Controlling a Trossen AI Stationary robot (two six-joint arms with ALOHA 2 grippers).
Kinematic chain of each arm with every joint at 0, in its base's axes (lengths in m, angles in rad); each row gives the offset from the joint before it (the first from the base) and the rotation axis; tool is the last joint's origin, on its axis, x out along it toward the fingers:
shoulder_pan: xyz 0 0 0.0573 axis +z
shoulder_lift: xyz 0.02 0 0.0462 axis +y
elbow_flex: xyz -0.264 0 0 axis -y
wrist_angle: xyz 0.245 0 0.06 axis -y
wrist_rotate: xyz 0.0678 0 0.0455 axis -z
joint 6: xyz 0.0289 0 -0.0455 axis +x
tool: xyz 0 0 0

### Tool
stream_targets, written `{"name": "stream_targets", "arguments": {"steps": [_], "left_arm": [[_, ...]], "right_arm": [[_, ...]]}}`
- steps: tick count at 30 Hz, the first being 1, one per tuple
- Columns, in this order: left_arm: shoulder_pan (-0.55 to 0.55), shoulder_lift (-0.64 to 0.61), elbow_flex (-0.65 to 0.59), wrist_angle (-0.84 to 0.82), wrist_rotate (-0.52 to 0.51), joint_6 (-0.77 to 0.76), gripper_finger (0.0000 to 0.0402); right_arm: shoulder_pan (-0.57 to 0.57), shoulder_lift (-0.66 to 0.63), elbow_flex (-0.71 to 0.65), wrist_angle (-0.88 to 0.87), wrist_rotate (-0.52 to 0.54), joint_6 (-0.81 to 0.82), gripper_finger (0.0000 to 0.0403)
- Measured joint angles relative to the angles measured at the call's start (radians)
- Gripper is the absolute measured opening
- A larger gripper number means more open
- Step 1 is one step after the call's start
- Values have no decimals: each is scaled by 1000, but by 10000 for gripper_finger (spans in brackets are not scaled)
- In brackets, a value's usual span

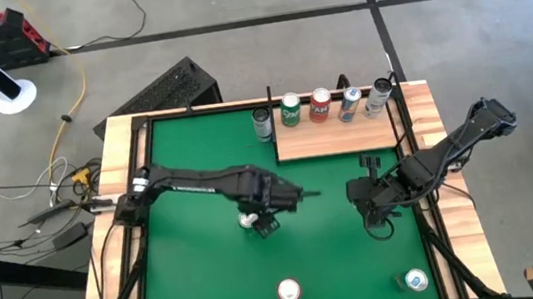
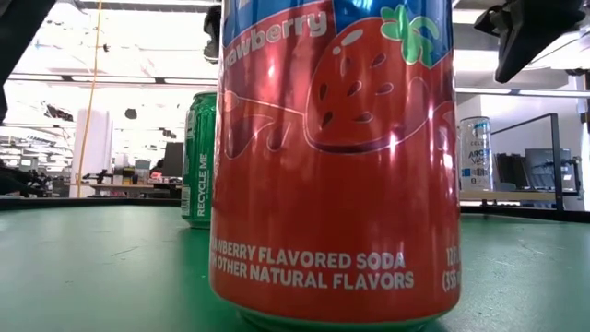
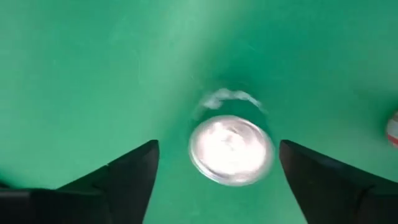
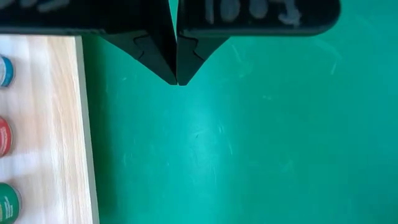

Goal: Place canned beverage on shelf
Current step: Put the green soda can on the shelf aligned with the other green soda can

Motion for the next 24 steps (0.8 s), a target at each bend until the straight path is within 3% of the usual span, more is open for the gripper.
{"name": "stream_targets", "arguments": {"steps": [8,17,24], "left_arm": [[-77,-32,-3,-5,-120,-249,375],[-75,-30,-48,47,-127,-436,380],[-70,-34,-126,94,-88,-492,380]], "right_arm": [[0,0,0,-13,-13,-95,26],[2,0,-1,-135,-26,-114,26],[18,-68,-59,-111,-26,-158,27]]}}
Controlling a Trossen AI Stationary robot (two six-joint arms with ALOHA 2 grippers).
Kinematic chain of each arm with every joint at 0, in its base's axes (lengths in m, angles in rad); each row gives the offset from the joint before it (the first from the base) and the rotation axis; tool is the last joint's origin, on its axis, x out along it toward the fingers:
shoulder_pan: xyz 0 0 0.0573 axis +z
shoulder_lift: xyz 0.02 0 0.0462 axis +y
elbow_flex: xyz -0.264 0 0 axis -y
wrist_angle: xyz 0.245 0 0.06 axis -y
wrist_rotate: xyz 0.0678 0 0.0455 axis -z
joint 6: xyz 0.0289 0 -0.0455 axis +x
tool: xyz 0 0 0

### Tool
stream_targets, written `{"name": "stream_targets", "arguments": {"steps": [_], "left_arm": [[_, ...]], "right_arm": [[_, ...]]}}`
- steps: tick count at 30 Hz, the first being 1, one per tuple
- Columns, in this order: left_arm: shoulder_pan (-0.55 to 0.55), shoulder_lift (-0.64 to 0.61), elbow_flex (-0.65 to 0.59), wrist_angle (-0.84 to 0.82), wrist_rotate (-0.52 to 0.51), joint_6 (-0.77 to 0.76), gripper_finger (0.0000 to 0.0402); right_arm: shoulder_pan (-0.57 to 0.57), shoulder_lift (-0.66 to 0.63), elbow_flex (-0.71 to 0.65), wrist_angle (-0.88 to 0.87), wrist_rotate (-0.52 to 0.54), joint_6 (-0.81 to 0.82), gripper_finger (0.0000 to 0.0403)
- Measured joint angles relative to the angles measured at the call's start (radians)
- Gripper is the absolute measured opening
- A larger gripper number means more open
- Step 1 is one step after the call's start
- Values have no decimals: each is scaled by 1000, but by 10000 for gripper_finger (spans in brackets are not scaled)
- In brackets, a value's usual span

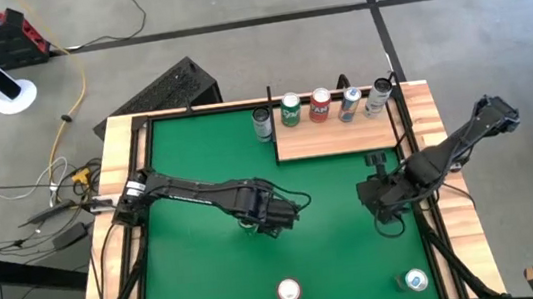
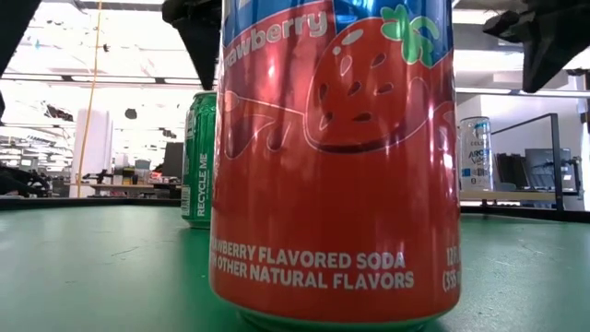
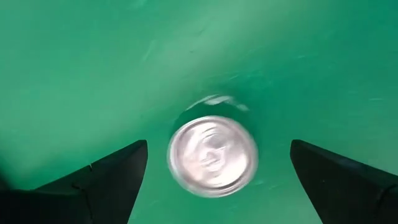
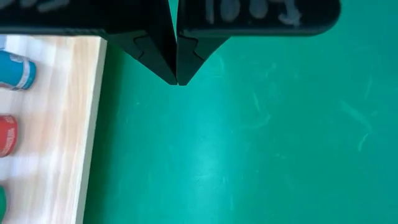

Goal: Place canned beverage on shelf
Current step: Put the green soda can on the shelf aligned with the other green soda can

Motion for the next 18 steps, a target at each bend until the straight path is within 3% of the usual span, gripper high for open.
{"name": "stream_targets", "arguments": {"steps": [8,18], "left_arm": [[0,-3,-61,14,14,-21,380],[3,-2,-169,153,62,28,380]], "right_arm": [[-5,-133,-110,66,-16,26,27],[-5,-220,-140,75,-42,48,27]]}}
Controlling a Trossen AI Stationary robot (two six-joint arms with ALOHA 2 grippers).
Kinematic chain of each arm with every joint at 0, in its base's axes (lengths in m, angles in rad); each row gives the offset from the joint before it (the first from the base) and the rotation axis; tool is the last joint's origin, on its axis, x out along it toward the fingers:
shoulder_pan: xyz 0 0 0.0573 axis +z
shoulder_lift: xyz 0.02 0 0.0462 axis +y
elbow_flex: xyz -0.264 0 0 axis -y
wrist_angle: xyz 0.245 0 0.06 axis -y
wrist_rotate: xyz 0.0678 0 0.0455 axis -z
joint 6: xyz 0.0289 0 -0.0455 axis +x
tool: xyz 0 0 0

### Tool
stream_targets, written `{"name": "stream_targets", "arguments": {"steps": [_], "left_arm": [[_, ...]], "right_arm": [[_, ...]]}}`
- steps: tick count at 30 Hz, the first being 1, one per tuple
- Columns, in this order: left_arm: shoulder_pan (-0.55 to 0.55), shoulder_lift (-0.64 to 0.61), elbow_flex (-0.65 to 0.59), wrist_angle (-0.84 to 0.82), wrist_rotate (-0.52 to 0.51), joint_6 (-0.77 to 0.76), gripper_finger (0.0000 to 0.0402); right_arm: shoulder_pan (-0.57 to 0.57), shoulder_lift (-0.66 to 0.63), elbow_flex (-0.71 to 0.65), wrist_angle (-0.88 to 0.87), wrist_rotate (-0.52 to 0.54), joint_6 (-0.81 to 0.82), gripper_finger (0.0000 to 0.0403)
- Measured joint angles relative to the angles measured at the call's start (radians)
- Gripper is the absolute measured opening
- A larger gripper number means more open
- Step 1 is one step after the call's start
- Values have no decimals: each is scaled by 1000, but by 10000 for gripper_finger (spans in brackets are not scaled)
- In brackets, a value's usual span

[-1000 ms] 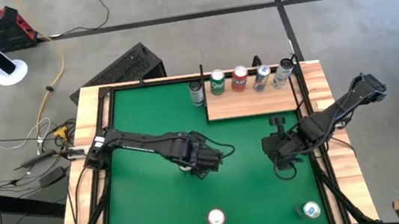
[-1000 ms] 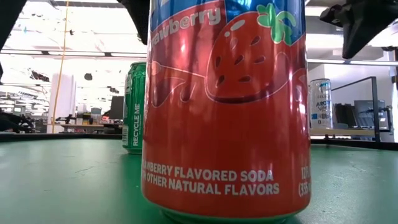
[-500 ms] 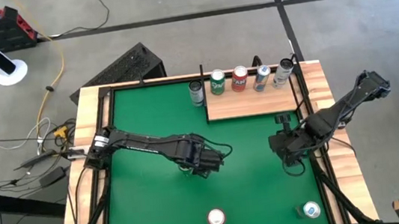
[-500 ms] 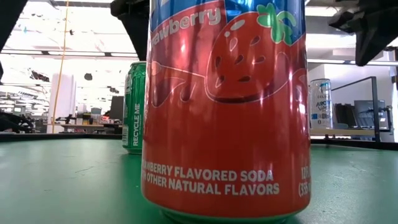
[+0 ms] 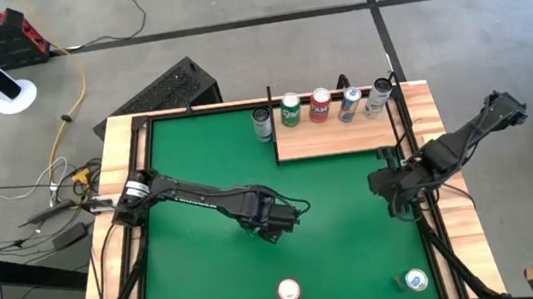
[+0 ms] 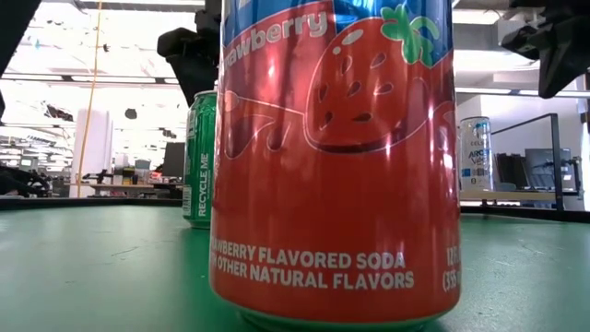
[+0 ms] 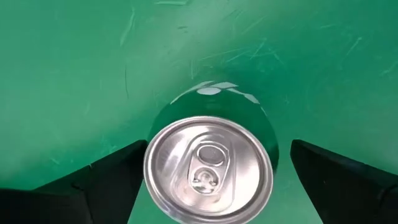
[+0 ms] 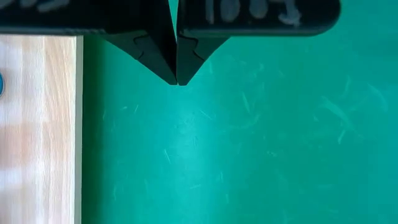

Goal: Place canned beverage on shelf
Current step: Put the green soda can on the shelf aligned with the other green soda can

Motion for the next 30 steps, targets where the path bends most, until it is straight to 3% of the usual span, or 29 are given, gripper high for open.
{"name": "stream_targets", "arguments": {"steps": [8,16,23,30], "left_arm": [[11,0,0,4,4,55,363],[56,-1,6,50,41,211,272],[104,2,70,97,42,413,272],[141,2,122,239,38,615,272]], "right_arm": [[0,-7,0,15,0,0,27],[0,-7,0,15,0,21,27],[3,-17,-12,32,10,60,27],[1,-184,-184,251,28,72,27]]}}
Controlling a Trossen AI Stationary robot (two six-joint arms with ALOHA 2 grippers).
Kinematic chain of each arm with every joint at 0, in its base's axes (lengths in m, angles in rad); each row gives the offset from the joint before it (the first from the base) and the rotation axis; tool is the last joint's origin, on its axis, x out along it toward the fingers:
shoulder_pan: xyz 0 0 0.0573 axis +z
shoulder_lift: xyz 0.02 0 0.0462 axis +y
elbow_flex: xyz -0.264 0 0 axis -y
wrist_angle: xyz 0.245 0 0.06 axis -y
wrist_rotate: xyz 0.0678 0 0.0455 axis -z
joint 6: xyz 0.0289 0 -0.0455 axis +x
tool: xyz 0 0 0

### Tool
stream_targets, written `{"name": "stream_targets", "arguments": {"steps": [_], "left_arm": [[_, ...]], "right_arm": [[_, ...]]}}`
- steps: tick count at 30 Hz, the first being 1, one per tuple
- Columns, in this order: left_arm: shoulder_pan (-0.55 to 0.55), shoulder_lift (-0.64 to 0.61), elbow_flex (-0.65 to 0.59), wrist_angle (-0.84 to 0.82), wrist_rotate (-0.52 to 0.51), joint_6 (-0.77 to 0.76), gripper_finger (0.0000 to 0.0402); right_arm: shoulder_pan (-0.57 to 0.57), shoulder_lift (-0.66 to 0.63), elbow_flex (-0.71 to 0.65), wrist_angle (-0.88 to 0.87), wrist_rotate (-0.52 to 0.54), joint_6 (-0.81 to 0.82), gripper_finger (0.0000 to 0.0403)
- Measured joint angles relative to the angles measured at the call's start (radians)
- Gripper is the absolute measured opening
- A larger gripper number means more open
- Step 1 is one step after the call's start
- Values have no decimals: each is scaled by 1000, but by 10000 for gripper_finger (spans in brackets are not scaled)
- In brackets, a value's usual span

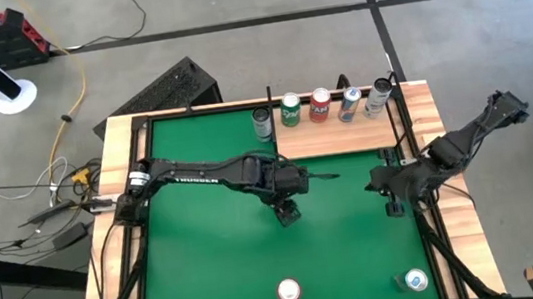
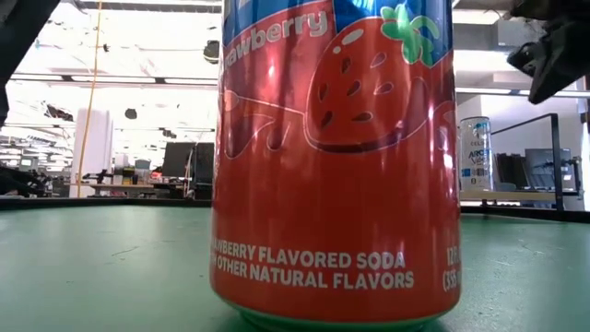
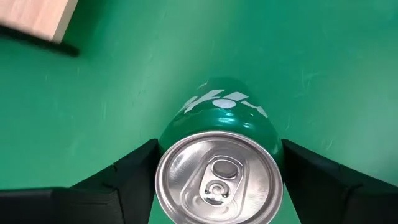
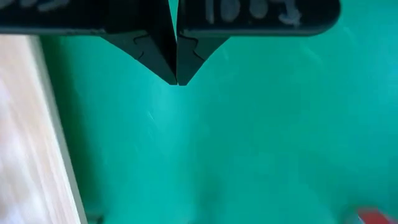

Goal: Place canned beverage on shelf
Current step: Put the green soda can on the shelf aligned with the other green soda can

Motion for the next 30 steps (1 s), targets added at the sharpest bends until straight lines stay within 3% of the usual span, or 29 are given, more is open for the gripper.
{"name": "stream_targets", "arguments": {"steps": [6,12,21,30], "left_arm": [[16,6,-1,0,2,129,272],[23,9,-9,71,-14,242,272],[30,28,-10,85,7,403,272],[34,77,-8,62,53,481,272]], "right_arm": [[0,-123,-124,279,2,-31,27],[0,-141,-208,574,3,-141,27],[0,-78,-214,614,78,-147,27],[0,-13,-214,654,79,-120,27]]}}
